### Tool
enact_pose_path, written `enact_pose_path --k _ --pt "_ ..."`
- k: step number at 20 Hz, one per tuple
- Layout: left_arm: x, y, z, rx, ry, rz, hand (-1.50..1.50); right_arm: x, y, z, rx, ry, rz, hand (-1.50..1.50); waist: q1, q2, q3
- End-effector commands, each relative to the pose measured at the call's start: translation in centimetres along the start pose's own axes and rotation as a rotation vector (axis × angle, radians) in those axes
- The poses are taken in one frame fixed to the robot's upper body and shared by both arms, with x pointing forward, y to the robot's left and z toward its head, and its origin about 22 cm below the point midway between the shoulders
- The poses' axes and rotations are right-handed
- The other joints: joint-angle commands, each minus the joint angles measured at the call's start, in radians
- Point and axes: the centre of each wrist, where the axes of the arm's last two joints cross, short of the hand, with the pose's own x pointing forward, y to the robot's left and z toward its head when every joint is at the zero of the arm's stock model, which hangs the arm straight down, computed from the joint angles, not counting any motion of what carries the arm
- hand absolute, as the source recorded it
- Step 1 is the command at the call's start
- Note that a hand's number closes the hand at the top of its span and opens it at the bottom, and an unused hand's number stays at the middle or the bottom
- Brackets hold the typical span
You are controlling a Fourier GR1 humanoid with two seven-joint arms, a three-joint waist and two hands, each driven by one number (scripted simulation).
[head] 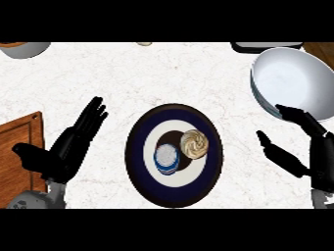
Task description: Pick the cupcake from the plate and place it in the bowl
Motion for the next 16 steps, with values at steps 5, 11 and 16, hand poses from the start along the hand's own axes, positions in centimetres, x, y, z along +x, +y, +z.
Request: enact_pose_path --k 5,11,16 --pt "-0.6 -0.8 -0.2 -0.011 0.026 0.034 0.0 2.7 6.3 6.1 0.042 -0.114 0.28 -1.5 0.05 0.001 -0.001" --pt "0.1 -0.5 -0.8 -0.013 0.04 0.032 0.0 2.3 5.9 5.3 0.064 0.13 0.619 -1.5 0.036 0.0 -0.007" --pt "0.4 -2.0 -1.6 -0.069 0.03 0.052 0.0 7.3 9.2 4.3 0.121 0.322 0.728 -1.5 0.07 0.009 -0.003"
